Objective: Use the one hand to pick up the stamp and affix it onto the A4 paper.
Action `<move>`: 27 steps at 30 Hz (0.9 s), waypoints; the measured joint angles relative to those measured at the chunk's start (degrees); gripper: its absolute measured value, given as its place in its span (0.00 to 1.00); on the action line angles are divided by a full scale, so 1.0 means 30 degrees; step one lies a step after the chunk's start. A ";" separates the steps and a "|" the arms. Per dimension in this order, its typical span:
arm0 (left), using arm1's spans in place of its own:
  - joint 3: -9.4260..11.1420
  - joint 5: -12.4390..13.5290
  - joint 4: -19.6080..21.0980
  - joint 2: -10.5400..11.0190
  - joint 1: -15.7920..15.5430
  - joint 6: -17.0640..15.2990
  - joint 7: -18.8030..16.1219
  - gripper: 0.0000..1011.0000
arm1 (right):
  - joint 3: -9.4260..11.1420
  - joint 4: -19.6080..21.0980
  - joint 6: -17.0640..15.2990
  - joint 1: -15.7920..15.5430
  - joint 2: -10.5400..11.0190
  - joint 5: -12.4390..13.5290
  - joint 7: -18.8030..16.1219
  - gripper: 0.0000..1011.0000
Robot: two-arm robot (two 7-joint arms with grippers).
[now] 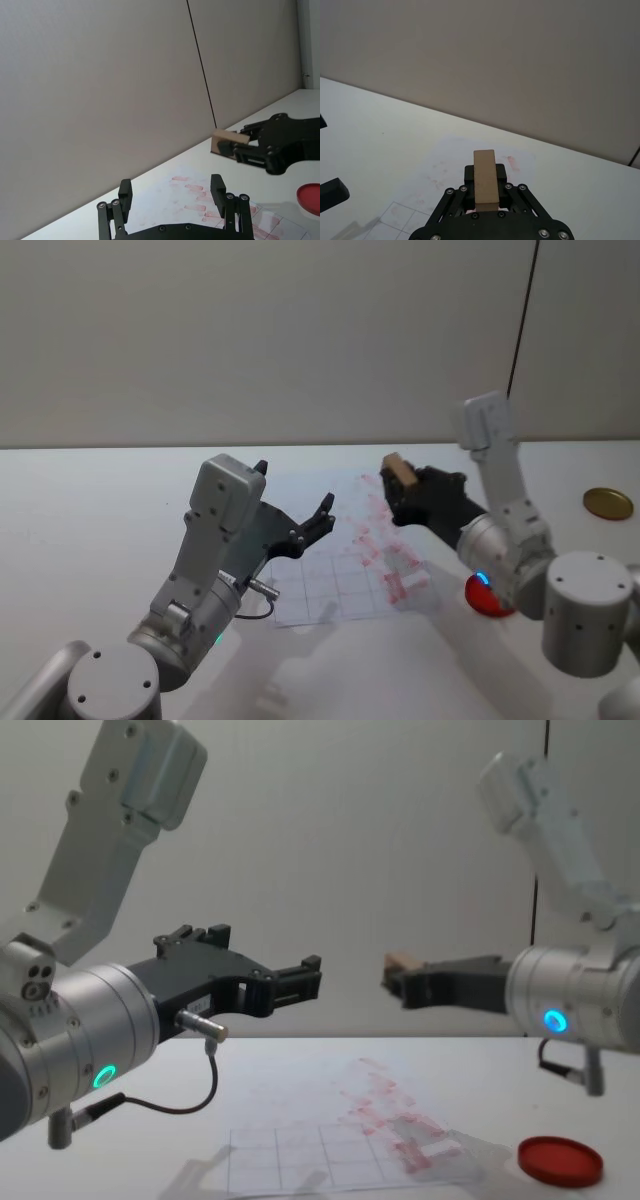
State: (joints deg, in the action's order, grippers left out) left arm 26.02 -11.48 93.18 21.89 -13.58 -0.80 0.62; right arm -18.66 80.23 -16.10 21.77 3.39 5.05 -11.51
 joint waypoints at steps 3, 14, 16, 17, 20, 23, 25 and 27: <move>-0.0001 0.0000 0.0000 0.0001 0.0000 0.0001 0.0000 0.98 | 0.0189 0.0664 -0.0003 -0.0298 0.0260 0.0137 0.0365 0.22; 0.0000 0.0000 0.0000 0.0001 -0.0001 0.0001 0.0000 0.98 | 0.0950 0.2526 -0.0910 -0.1855 0.1463 0.0906 0.1649 0.22; 0.0000 0.0000 0.0000 0.0001 -0.0001 0.0001 0.0000 0.98 | 0.1039 0.2706 -0.1040 -0.2097 0.1627 0.1026 0.1770 0.22; 0.0001 0.0000 0.0000 0.0001 -0.0001 0.0001 0.0001 0.98 | 0.1080 0.2793 -0.1125 -0.2216 0.1709 0.1076 0.1844 0.22; 0.0000 0.0000 0.0000 0.0001 -0.0001 0.0000 0.0000 0.98 | 0.1252 0.3092 -0.1369 -0.2706 0.2021 0.1283 0.2041 0.22; 0.0000 0.0000 0.0000 0.0001 -0.0001 0.0001 0.0000 0.98 | 0.1393 0.3271 -0.1575 -0.3131 0.2302 0.1450 0.2233 0.22; 0.0000 0.0000 0.0000 0.0000 0.0000 0.0001 0.0000 0.98 | 0.1494 0.3355 -0.1729 -0.3446 0.2493 0.1572 0.2335 0.22; 0.0000 0.0000 0.0000 0.0001 -0.0001 0.0001 0.0001 0.98 | 0.1580 0.3380 -0.1857 -0.3710 0.2664 0.1675 0.2394 0.22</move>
State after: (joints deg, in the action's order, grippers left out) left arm 26.03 -11.48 93.18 21.89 -13.59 -0.79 0.63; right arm -13.92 90.37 -21.67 10.64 11.38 10.08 -4.32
